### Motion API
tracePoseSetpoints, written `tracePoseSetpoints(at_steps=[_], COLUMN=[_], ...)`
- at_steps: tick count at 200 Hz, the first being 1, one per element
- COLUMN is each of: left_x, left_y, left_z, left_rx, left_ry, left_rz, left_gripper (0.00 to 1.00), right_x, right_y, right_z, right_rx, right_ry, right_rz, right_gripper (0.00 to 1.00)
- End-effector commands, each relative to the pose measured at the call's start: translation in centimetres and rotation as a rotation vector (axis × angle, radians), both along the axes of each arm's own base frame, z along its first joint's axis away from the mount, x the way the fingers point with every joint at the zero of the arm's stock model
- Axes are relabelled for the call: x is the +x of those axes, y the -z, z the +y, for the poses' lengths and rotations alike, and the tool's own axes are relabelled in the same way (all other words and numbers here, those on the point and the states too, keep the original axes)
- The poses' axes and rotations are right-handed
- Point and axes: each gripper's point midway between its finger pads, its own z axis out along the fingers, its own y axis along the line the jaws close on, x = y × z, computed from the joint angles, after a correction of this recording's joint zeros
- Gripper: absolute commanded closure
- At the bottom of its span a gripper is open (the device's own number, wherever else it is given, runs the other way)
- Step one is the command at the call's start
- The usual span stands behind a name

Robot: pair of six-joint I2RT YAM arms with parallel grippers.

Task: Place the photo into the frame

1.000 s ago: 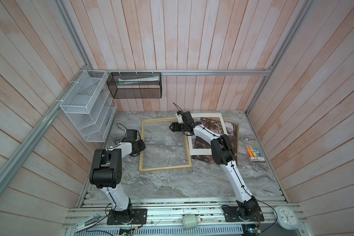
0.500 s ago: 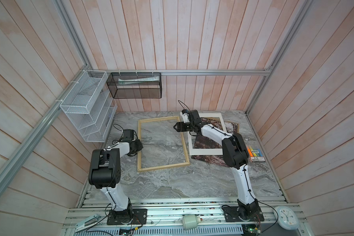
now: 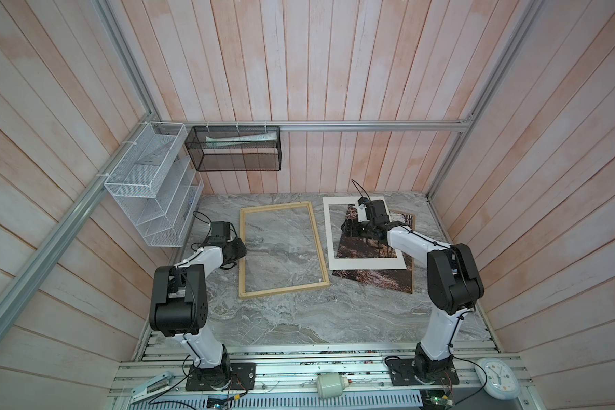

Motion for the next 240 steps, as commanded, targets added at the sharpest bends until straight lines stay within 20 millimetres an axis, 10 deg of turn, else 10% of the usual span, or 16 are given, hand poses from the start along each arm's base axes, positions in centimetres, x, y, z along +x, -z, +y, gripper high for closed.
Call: tracePoseSetpoints(at_steps=[1, 65, 166, 240], left_x=[0.8, 1.7, 2.3, 0.1], left_y=[-2.1, -2.5, -3.2, -1.9], left_z=[-1.1, -7.2, -22.1, -30.2], left_rx=[-0.005, -0.066, -0.201, -0.235], left_ry=[0.023, 0.146, 0.445, 0.596], left_rz=[-0.046, -0.077, -0.102, -0.057], left_gripper=[0.63, 0.63, 0.63, 0.63], right_x=[-1.8, -4.3, -6.9, -6.4], right_y=[0.7, 3.2, 2.6, 4.5], right_z=[-1.9, -8.4, -1.9, -3.3], right_rx=[-0.106, -0.078, 0.185, 0.130], right_ry=[0.028, 0.185, -0.080, -0.012], right_rz=[0.052, 0.134, 0.119, 0.157], right_gripper=[0.23, 0.23, 0.28, 0.29])
